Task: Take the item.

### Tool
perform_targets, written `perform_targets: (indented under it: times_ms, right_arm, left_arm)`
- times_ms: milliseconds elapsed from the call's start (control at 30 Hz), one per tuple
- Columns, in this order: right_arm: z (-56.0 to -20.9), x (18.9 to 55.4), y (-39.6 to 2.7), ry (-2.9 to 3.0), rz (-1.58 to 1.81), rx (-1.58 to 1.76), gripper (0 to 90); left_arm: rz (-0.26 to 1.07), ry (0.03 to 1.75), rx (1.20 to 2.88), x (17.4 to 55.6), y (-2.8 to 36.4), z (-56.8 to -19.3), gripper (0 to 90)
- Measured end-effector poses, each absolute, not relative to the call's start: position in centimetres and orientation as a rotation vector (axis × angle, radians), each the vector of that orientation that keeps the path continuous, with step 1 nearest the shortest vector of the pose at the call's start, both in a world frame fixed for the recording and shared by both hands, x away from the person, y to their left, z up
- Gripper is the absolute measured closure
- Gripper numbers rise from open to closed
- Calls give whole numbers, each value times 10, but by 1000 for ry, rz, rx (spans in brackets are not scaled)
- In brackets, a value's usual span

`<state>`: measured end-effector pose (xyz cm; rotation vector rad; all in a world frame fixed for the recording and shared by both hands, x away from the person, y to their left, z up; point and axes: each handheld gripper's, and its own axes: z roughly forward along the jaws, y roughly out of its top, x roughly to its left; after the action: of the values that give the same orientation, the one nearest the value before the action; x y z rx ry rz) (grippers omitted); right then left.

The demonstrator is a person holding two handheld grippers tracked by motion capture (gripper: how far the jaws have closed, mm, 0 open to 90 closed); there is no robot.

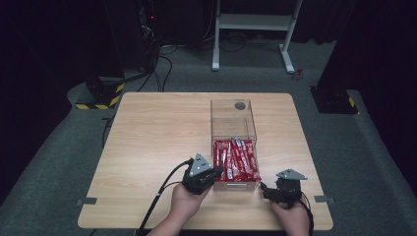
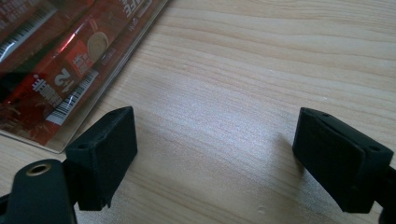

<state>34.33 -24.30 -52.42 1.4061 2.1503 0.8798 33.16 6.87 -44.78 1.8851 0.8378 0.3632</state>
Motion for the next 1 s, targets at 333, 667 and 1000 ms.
perform_targets:
  times_ms: [333, 667, 1000]
  right_arm:
    - [-524, 343, -243, 2152, 881, 1405, 136]
    - [-524, 343, -243, 2151, 882, 1405, 136]
    - [-524, 343, -243, 2151, 882, 1403, 140]
  left_arm:
    - [359, 799, 1844, 335, 75, -443, 897]
    - [349, 739, 1832, 336, 81, -443, 897]
    - [316, 739, 1768, 335, 94, -436, 897]
